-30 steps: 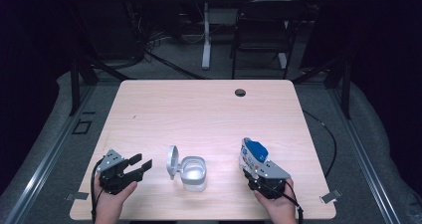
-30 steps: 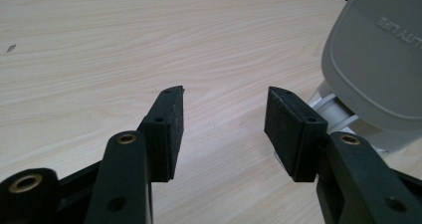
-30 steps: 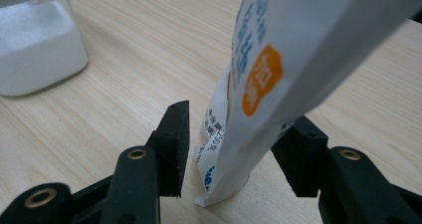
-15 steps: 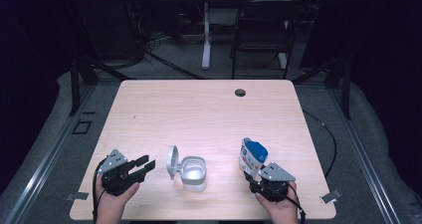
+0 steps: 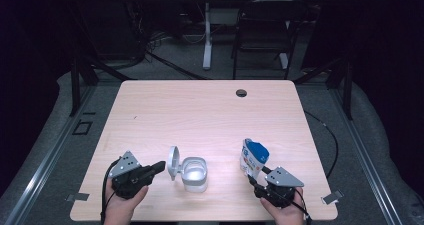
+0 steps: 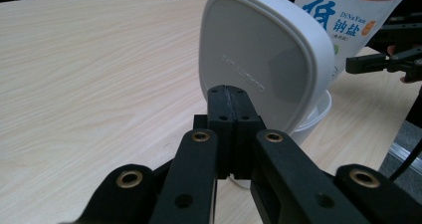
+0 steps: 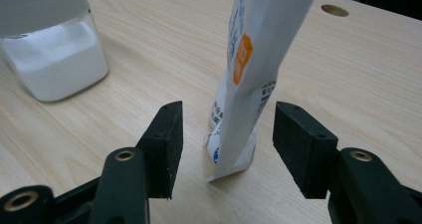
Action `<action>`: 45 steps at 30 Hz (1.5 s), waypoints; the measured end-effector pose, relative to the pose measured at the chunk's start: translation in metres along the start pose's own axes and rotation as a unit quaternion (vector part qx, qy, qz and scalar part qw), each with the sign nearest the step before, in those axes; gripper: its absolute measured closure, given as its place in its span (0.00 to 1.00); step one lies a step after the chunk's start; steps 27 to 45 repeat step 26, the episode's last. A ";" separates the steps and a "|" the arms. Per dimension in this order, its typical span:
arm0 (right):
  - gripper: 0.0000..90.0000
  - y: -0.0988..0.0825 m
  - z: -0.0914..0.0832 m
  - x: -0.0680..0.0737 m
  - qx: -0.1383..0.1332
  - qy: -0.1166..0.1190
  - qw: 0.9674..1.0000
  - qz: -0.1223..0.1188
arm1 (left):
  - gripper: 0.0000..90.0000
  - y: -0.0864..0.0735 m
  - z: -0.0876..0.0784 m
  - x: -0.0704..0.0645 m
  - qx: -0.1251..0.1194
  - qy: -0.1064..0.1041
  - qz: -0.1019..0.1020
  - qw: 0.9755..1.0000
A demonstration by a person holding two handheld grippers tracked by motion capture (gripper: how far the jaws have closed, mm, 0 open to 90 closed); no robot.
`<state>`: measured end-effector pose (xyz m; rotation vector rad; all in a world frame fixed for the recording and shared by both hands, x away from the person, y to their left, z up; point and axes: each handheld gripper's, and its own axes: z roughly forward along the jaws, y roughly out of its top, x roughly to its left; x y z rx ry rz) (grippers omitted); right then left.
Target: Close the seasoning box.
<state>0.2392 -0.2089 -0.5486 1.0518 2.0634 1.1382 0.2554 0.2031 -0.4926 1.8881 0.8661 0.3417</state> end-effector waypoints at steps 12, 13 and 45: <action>0.51 -0.005 -0.005 -0.004 -0.008 -0.006 1.000 0.012 | 1.00 0.007 0.016 -0.018 0.004 -0.030 0.016 0.999; 0.51 -0.005 -0.005 -0.004 -0.009 -0.006 1.000 0.013 | 1.00 0.008 0.016 -0.019 0.003 -0.032 0.017 0.999; 0.50 -0.008 -0.007 -0.003 -0.012 -0.004 1.000 0.019 | 0.85 0.005 0.003 -0.004 -0.015 0.000 -0.001 1.000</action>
